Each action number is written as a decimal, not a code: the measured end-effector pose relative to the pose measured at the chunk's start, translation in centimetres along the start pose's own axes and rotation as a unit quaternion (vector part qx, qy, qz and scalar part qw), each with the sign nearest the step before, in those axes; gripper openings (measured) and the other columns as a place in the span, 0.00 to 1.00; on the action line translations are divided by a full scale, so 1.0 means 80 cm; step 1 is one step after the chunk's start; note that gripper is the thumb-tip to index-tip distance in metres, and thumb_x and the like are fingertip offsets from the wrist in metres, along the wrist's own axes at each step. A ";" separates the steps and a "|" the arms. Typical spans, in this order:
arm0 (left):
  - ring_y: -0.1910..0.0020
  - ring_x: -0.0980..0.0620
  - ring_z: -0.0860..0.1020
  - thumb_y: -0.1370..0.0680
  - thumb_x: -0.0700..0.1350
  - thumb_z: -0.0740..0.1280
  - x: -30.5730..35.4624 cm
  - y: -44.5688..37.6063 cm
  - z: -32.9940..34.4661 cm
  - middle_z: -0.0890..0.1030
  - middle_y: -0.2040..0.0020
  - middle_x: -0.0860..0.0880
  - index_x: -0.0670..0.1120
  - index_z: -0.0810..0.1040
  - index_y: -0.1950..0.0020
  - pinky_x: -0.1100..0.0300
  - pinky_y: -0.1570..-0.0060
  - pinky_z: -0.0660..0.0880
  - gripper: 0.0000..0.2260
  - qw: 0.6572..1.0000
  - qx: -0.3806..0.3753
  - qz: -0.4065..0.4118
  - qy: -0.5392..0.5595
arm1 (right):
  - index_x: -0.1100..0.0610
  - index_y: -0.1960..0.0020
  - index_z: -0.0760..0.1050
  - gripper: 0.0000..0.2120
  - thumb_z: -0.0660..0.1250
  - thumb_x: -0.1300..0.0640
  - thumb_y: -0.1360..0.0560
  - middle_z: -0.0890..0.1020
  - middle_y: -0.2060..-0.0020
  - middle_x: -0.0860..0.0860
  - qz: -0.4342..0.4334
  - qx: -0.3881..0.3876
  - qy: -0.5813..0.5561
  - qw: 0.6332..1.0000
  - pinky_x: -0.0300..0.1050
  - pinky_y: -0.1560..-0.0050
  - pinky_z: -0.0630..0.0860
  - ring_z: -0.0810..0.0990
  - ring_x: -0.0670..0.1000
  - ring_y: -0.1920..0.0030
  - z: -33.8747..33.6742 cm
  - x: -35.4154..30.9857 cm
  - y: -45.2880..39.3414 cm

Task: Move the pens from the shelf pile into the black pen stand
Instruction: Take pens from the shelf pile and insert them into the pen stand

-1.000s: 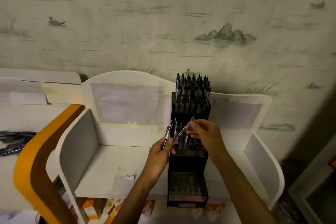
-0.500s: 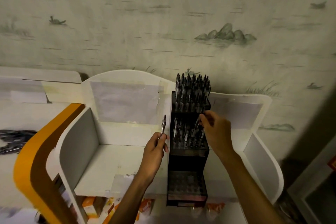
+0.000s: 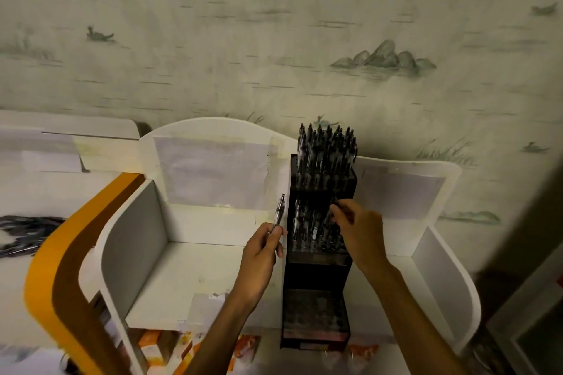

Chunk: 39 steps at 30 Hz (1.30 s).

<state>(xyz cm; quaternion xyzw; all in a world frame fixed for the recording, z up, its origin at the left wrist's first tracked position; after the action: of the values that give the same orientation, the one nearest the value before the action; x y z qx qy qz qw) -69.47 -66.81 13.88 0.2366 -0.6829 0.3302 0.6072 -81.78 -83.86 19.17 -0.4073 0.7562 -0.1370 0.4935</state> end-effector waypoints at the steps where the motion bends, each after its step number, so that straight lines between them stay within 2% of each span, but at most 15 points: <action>1: 0.69 0.58 0.70 0.15 0.51 0.57 -0.001 -0.001 0.001 0.74 0.64 0.47 0.48 0.78 0.48 0.68 0.68 0.67 0.12 1.000 0.001 0.000 -0.005 | 0.58 0.47 0.82 0.07 0.69 0.57 0.23 0.84 0.60 0.50 -0.001 -0.004 -0.001 1.000 0.32 0.55 0.78 0.82 0.44 0.61 0.000 0.000 -0.001; 6: 0.67 0.61 0.71 0.15 0.50 0.58 -0.001 -0.002 0.004 0.74 0.62 0.45 0.47 0.78 0.48 0.63 0.60 0.68 0.12 1.000 0.004 0.005 -0.011 | 0.59 0.51 0.83 0.05 0.70 0.59 0.24 0.84 0.63 0.52 -0.006 -0.036 0.016 0.999 0.32 0.57 0.76 0.82 0.46 0.63 0.004 -0.001 -0.001; 9: 0.67 0.61 0.72 0.15 0.49 0.57 0.000 -0.002 0.004 0.74 0.62 0.44 0.48 0.78 0.48 0.62 0.58 0.68 0.11 1.000 0.001 0.007 -0.008 | 0.60 0.56 0.83 0.05 0.71 0.59 0.24 0.84 0.65 0.53 -0.003 -0.058 0.037 0.998 0.40 0.58 0.79 0.81 0.47 0.65 0.014 0.005 0.012; 11: 0.68 0.62 0.72 0.15 0.49 0.57 -0.001 -0.002 0.004 0.74 0.64 0.46 0.48 0.77 0.46 0.60 0.55 0.68 0.11 1.000 0.001 -0.001 0.000 | 0.60 0.57 0.83 0.06 0.71 0.58 0.24 0.83 0.67 0.53 0.011 -0.053 0.034 0.998 0.42 0.60 0.80 0.81 0.48 0.66 0.015 0.011 0.017; 14: 0.68 0.64 0.73 0.15 0.49 0.56 -0.010 -0.003 0.003 0.75 0.64 0.49 0.48 0.75 0.45 0.57 0.48 0.67 0.10 1.000 0.004 -0.021 0.005 | 0.59 0.58 0.83 0.07 0.70 0.57 0.24 0.83 0.68 0.52 0.025 -0.052 0.038 0.998 0.33 0.62 0.75 0.81 0.47 0.67 0.013 0.015 0.018; 16: 0.67 0.64 0.73 0.15 0.50 0.56 -0.012 -0.003 0.004 0.75 0.64 0.50 0.49 0.75 0.45 0.58 0.49 0.68 0.10 1.000 0.003 -0.021 -0.001 | 0.57 0.58 0.83 0.08 0.70 0.55 0.24 0.83 0.68 0.51 0.037 -0.059 0.044 0.997 0.31 0.62 0.73 0.81 0.46 0.67 0.013 0.015 0.018; 20: 0.66 0.58 0.71 0.16 0.50 0.58 -0.010 -0.003 0.009 0.76 0.61 0.46 0.51 0.75 0.48 0.64 0.60 0.69 0.08 1.000 -0.006 -0.006 -0.017 | 0.56 0.60 0.83 0.10 0.70 0.52 0.24 0.83 0.69 0.50 0.059 -0.071 0.050 0.994 0.36 0.61 0.77 0.81 0.45 0.68 0.008 0.018 0.018; 22: 0.66 0.60 0.72 0.16 0.51 0.59 -0.009 -0.004 0.009 0.77 0.60 0.48 0.53 0.75 0.48 0.64 0.59 0.69 0.07 1.000 -0.010 -0.001 -0.027 | 0.55 0.63 0.82 0.11 0.71 0.52 0.25 0.82 0.71 0.49 0.071 -0.067 0.049 0.994 0.32 0.62 0.75 0.80 0.43 0.70 0.003 0.019 0.018; 24: 0.66 0.62 0.72 0.16 0.52 0.60 -0.006 -0.005 0.010 0.76 0.62 0.52 0.54 0.76 0.48 0.64 0.59 0.69 0.07 0.999 -0.016 0.005 -0.032 | 0.55 0.64 0.82 0.11 0.71 0.53 0.25 0.82 0.72 0.47 0.102 -0.060 0.001 0.993 0.32 0.63 0.76 0.80 0.43 0.71 -0.002 0.019 0.017; 26: 0.66 0.63 0.72 0.17 0.52 0.61 -0.001 -0.006 0.014 0.76 0.63 0.55 0.53 0.77 0.47 0.66 0.60 0.69 0.06 0.999 -0.025 0.013 -0.033 | 0.58 0.61 0.83 0.09 0.70 0.55 0.24 0.83 0.70 0.50 0.153 -0.072 -0.113 0.979 0.38 0.62 0.80 0.83 0.46 0.69 -0.002 0.017 0.016; 29: 0.65 0.60 0.72 0.17 0.50 0.63 0.008 -0.007 0.023 0.76 0.61 0.48 0.53 0.78 0.48 0.67 0.61 0.70 0.05 0.998 -0.037 0.033 -0.036 | 0.60 0.53 0.83 0.07 0.70 0.57 0.24 0.86 0.64 0.53 0.185 -0.115 -0.230 0.948 0.43 0.57 0.82 0.85 0.52 0.62 0.002 0.002 0.012; 31: 0.62 0.54 0.74 0.18 0.50 0.63 0.011 -0.009 0.030 0.76 0.58 0.42 0.53 0.79 0.48 0.62 0.58 0.72 0.05 0.997 -0.043 0.041 -0.047 | 0.59 0.52 0.83 0.07 0.70 0.56 0.24 0.86 0.61 0.53 0.191 -0.135 -0.260 0.937 0.44 0.55 0.82 0.85 0.53 0.59 0.004 -0.005 0.011; 33: 0.60 0.49 0.75 0.18 0.50 0.64 0.012 -0.011 0.037 0.77 0.58 0.42 0.54 0.79 0.48 0.57 0.56 0.74 0.05 0.996 -0.051 0.046 -0.065 | 0.57 0.51 0.83 0.05 0.70 0.57 0.24 0.86 0.60 0.52 0.196 -0.142 -0.272 0.931 0.44 0.54 0.82 0.85 0.52 0.59 0.006 -0.007 0.012; 37: 0.63 0.52 0.74 0.18 0.51 0.63 0.011 -0.015 0.044 0.77 0.61 0.46 0.56 0.79 0.48 0.57 0.58 0.73 0.05 0.991 -0.058 0.059 -0.105 | 0.57 0.51 0.83 0.05 0.70 0.58 0.24 0.86 0.59 0.52 0.203 -0.136 -0.293 0.924 0.43 0.54 0.81 0.86 0.52 0.57 0.005 -0.004 0.017; 39: 0.61 0.48 0.76 0.18 0.52 0.63 0.012 -0.015 0.046 0.78 0.61 0.46 0.57 0.78 0.48 0.53 0.58 0.74 0.05 0.989 -0.060 0.060 -0.119 | 0.58 0.50 0.83 0.05 0.70 0.59 0.24 0.86 0.58 0.53 0.218 -0.131 -0.316 0.914 0.43 0.54 0.81 0.86 0.53 0.56 0.005 -0.004 0.019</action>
<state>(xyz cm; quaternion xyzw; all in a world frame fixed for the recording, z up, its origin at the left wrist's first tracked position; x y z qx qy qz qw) -71.21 -70.24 14.83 0.1957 -0.7816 0.2937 0.5143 -82.12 -82.61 18.27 -0.3156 0.6415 0.2097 0.6670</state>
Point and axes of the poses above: each hand's wrist, its own y-axis away from the middle knuckle, its own z-axis out of the palm, x = y × z, the point moved 5 cm from there along -y, towards the middle knuckle
